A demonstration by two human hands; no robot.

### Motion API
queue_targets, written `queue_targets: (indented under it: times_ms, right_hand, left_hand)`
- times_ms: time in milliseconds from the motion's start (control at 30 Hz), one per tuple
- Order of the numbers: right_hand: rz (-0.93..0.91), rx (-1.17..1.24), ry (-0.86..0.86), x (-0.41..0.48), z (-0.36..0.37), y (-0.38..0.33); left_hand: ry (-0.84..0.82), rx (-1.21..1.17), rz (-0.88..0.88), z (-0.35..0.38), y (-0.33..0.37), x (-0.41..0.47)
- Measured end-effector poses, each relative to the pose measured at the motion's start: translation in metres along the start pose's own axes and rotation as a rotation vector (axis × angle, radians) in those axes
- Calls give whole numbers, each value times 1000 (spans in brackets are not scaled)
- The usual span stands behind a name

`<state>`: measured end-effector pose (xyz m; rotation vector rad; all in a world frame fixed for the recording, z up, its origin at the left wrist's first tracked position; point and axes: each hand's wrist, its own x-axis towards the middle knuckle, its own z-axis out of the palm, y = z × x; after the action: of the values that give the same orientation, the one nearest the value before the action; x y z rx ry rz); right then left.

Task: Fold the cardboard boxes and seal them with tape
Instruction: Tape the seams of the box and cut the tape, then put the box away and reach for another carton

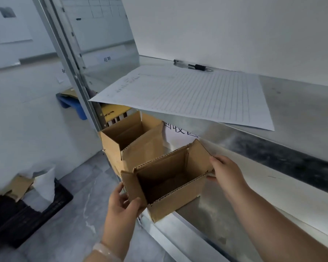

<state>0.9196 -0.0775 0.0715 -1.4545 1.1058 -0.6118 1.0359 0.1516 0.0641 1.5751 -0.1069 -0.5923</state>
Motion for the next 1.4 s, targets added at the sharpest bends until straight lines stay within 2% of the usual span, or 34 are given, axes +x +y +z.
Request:
queue_targets:
  times_ms: [133, 233, 300, 400, 533, 667, 933, 1167, 1400]
  right_hand:
    - [12, 12, -6, 11, 21, 5]
    - [2, 7, 144, -7, 31, 19]
    - [42, 94, 211, -24, 42, 35]
    - [158, 248, 146, -35, 60, 46]
    - [170, 547, 138, -31, 77, 30]
    - [177, 395, 162, -35, 97, 25]
    - [243, 412, 236, -47, 115, 18]
    - [216, 320, 158, -62, 130, 24]
    - [217, 240, -11, -39, 139, 22]
  left_hand:
    - [-122, 33, 5, 2, -2, 12]
    - [-205, 111, 56, -4, -2, 20]
    - [-226, 189, 130, -10, -3, 28]
    - [-240, 251, 193, -21, -2, 42]
    - [-311, 216, 204, -37, 4, 64]
    - [-438, 235, 192, -47, 8, 77]
    - [-460, 555, 460, -58, 9, 110]
    - [-521, 610, 589, -75, -4, 113]
    - [-562, 692, 683, -83, 7, 114]
